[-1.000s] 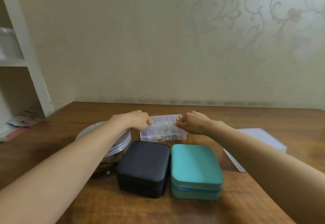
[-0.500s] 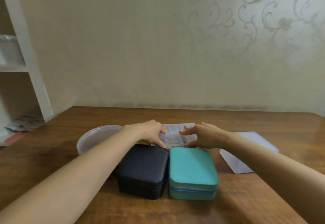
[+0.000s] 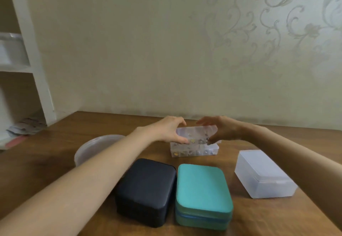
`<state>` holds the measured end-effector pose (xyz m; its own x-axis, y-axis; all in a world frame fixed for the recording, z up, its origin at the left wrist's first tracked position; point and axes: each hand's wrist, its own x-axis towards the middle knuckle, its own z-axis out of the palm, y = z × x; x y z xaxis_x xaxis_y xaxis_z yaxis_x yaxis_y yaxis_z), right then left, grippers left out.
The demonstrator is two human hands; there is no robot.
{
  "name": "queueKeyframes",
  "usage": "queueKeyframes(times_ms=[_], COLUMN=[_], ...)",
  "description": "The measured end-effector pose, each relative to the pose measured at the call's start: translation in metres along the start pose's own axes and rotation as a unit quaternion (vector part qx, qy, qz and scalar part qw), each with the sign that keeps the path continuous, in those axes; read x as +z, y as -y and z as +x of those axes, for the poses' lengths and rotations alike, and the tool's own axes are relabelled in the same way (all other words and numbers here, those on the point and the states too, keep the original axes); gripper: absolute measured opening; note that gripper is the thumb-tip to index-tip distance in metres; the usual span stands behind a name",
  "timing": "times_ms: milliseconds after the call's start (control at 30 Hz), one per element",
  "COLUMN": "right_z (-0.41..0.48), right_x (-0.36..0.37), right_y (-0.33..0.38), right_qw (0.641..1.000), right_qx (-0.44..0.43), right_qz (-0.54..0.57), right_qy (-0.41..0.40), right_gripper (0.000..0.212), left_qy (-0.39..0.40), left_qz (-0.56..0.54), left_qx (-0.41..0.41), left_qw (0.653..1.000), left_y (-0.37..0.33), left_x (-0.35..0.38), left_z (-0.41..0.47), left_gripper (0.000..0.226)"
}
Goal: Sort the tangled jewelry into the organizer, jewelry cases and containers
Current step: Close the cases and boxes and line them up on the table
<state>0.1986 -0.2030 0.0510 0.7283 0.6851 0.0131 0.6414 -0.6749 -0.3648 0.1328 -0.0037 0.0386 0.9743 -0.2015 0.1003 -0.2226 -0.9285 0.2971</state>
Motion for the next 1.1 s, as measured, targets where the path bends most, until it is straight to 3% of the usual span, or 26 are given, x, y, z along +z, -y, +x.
queueKeyframes(times_ms=[133,333,500,667,733,800,900,1000,1100], right_z=[0.016,0.023,0.007,-0.024,-0.041,-0.064,-0.106,-0.151,-0.188], right_x=[0.014,0.027,0.019,-0.011,-0.022,-0.034,-0.051,-0.061,-0.058], right_y=[-0.012,-0.019,-0.016,-0.004,0.004,0.013,0.022,0.022,0.023], right_qw=[0.996,0.996,0.998,0.999,1.0,1.0,1.0,0.998,0.997], right_qx=[0.022,0.034,0.023,-0.004,-0.014,-0.015,-0.002,0.023,0.05], right_qz=[-0.009,-0.022,-0.019,-0.037,-0.026,-0.02,0.0,0.046,0.051], right_qy=[0.083,0.085,0.056,0.007,-0.007,-0.017,-0.02,-0.025,-0.002], right_gripper=[0.07,0.079,0.072,0.07,0.071,0.071,0.065,0.058,0.057], left_qy=[0.044,0.097,0.037,0.22,0.182,0.077,-0.078,-0.117,-0.102], left_qz=[0.021,0.0,0.016,0.079,0.099,0.114,0.105,0.097,0.103], left_qx=[-0.017,-0.048,-0.025,0.041,0.1,0.158,0.149,0.109,0.059], left_qw=[0.999,0.994,0.999,0.971,0.973,0.978,0.98,0.982,0.988], left_y=[0.009,0.016,-0.01,-0.027,-0.024,-0.015,-0.011,-0.02,-0.028], left_x=[0.019,0.02,-0.027,-0.03,-0.002,0.027,0.049,0.059,0.067], left_z=[0.012,0.009,-0.039,-0.141,-0.159,-0.163,-0.152,-0.126,-0.093], left_gripper=[0.068,0.079,0.101,0.103,0.094,0.081,0.06,0.055,0.07])
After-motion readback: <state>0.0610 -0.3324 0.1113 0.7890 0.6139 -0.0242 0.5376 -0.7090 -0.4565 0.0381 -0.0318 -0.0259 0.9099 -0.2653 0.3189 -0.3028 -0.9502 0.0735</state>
